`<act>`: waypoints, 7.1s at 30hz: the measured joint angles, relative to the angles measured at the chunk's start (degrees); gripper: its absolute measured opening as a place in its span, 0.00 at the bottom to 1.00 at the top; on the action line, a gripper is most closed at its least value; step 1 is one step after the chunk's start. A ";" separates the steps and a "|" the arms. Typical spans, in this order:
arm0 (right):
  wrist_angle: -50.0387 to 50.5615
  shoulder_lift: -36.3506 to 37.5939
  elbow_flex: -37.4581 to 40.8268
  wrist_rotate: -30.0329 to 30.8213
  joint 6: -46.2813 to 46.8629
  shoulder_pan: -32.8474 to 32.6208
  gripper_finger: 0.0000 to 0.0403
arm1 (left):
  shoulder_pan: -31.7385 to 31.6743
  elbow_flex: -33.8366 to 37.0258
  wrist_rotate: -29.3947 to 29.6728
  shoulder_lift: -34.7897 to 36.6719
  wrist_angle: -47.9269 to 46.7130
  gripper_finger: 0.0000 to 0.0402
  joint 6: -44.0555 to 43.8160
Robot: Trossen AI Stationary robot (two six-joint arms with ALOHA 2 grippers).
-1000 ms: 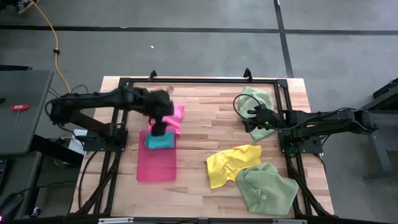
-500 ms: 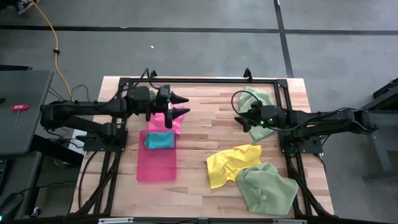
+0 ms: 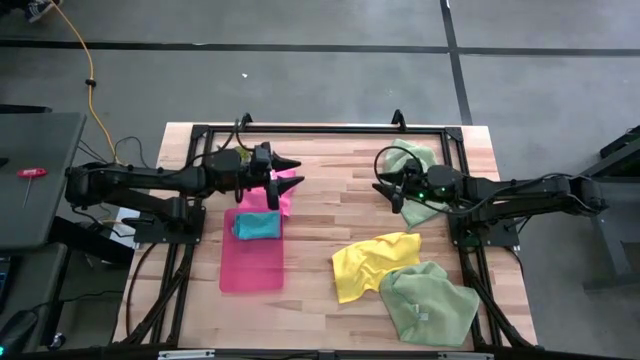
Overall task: Fold microfiber towels
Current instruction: Fold the yellow microfiber towel
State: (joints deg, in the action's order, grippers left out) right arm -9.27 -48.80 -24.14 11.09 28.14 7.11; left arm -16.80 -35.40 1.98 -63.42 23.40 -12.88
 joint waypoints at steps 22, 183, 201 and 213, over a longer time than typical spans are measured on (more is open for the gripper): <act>36.99 -4.63 -12.69 -11.60 -1.35 -9.72 0.44 | 0.04 0.00 0.04 0.00 -0.05 0.55 0.02; 56.10 -18.89 -47.60 -6.50 -15.62 14.94 0.00 | -3.98 -33.29 21.16 -20.25 -40.44 0.00 33.19; 63.46 -27.02 -76.82 -8.33 -35.80 31.25 0.00 | -18.23 -62.23 22.34 -21.33 -48.50 0.00 50.49; 71.17 -26.51 -59.48 -7.43 -26.76 15.60 0.00 | -5.02 -49.29 18.10 -20.70 -69.72 0.00 25.97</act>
State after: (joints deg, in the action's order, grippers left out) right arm 61.90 -75.31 -83.62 3.65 1.38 22.72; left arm -21.82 -84.69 20.08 -84.12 -46.32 13.08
